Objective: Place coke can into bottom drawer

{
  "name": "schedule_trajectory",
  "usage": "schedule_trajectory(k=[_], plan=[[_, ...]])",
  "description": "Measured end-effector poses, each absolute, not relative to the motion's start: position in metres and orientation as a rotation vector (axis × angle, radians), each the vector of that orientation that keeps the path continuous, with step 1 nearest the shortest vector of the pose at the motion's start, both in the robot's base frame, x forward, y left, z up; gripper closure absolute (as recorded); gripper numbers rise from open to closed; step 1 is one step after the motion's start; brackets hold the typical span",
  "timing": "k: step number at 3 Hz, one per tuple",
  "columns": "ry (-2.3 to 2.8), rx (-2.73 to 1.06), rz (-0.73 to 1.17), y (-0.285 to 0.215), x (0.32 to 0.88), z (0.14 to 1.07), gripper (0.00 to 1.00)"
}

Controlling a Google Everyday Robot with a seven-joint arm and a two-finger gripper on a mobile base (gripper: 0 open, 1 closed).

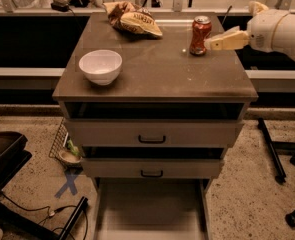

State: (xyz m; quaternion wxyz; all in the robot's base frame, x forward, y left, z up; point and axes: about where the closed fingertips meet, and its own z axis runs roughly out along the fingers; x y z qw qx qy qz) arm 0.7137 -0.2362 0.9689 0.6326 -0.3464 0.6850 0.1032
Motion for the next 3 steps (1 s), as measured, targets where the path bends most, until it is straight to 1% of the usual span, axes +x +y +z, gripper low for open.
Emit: schedule_trajectory(k=[2, 3], plan=[[1.575, -0.554, 0.376, -0.254, 0.819, 0.927, 0.00], [1.575, -0.499, 0.429, -0.249, 0.845, 0.914, 0.00]])
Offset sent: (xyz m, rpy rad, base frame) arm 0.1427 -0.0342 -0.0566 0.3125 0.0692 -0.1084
